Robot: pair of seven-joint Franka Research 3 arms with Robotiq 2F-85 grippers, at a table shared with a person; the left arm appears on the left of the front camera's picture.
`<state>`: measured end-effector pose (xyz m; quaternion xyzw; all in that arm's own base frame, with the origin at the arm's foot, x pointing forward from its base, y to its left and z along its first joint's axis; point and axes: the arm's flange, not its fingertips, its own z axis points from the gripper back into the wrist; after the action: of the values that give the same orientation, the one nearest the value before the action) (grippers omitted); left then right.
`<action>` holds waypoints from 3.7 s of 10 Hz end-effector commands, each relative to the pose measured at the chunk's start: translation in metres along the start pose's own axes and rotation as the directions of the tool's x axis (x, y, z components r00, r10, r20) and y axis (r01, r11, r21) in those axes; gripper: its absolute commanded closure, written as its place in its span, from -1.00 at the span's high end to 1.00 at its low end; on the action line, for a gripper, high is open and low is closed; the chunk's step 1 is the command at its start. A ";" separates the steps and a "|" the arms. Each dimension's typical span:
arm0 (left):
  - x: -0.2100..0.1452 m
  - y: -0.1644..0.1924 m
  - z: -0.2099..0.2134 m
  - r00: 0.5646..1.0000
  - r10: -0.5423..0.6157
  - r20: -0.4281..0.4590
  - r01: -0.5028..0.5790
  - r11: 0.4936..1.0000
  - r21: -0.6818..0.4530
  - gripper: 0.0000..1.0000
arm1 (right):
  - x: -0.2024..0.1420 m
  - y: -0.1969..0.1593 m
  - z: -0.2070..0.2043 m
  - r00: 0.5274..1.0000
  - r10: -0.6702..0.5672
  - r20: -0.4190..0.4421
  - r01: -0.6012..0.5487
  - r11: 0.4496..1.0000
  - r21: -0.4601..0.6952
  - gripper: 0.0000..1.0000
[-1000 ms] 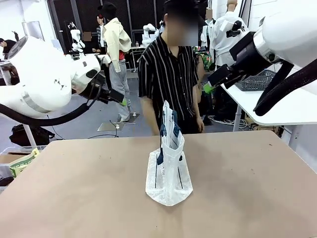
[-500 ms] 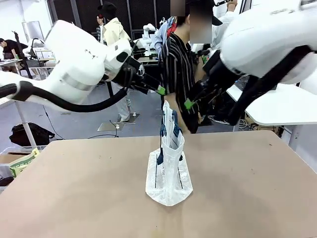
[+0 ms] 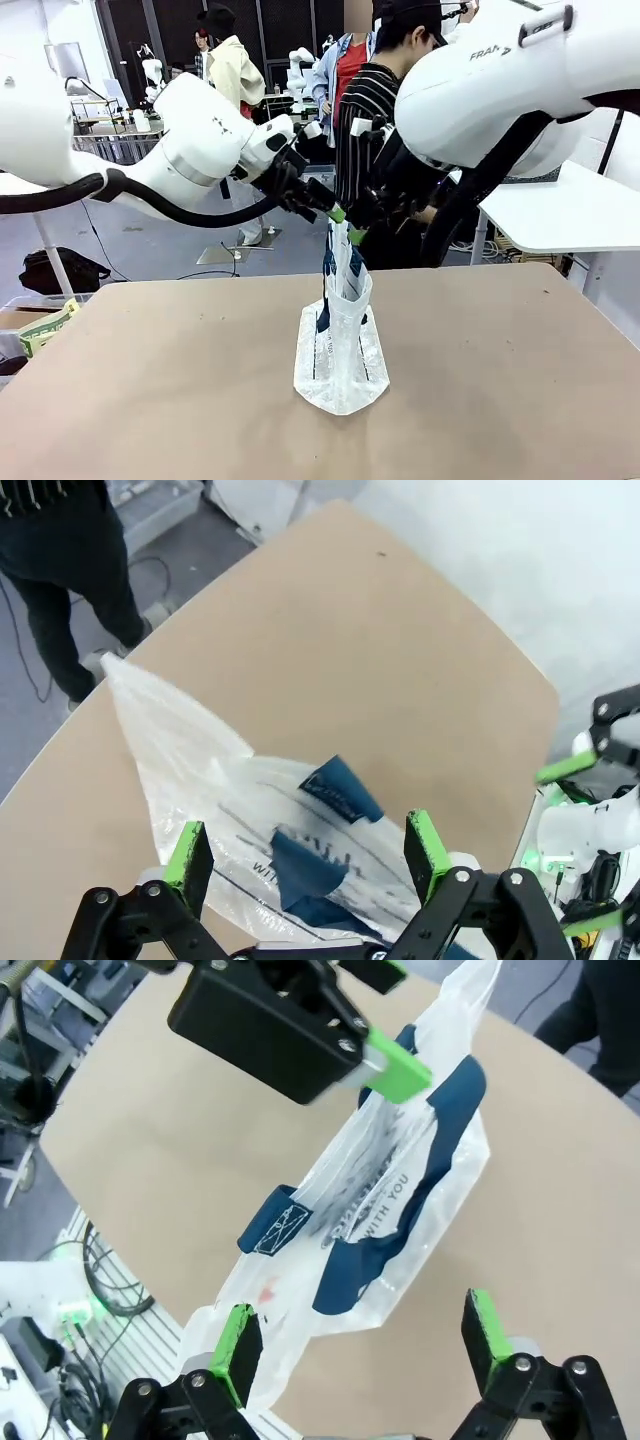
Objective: Transfer purchased items from the store into the shopping bag.
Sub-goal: Open the Reusable shopping bag in the center of the table.
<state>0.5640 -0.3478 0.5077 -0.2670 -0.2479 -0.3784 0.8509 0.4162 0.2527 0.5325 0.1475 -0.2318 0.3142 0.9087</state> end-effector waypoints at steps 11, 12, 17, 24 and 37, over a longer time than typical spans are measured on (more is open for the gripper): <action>0.009 0.007 -0.024 0.979 0.072 -0.193 -0.067 0.997 0.034 1.00 | 0.014 0.004 -0.042 0.994 -0.096 -0.046 0.093 0.995 -0.047 1.00; 0.009 0.008 -0.024 0.977 0.075 -0.198 -0.068 0.997 0.044 1.00 | 0.014 0.004 -0.043 0.994 -0.099 -0.050 0.097 0.994 -0.054 1.00; 0.008 0.009 -0.025 0.972 0.069 -0.225 -0.050 0.995 0.089 0.62 | 0.013 0.003 -0.053 0.994 -0.091 -0.056 0.082 0.987 -0.138 0.85; 0.005 0.010 -0.026 0.969 0.074 -0.237 -0.052 0.994 0.099 -1.00 | 0.016 0.006 -0.058 0.992 -0.092 -0.082 0.078 0.984 -0.161 -1.00; -0.175 0.071 0.161 0.877 0.480 0.014 -0.441 0.793 0.421 -1.00 | 0.020 -0.013 -0.056 0.963 -0.224 -0.148 0.173 0.938 -0.300 -1.00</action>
<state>0.5067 -0.1331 0.5066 -0.1229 -0.1910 -0.1435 0.9632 0.4506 0.2772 0.4939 0.0391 -0.1842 0.2056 0.9603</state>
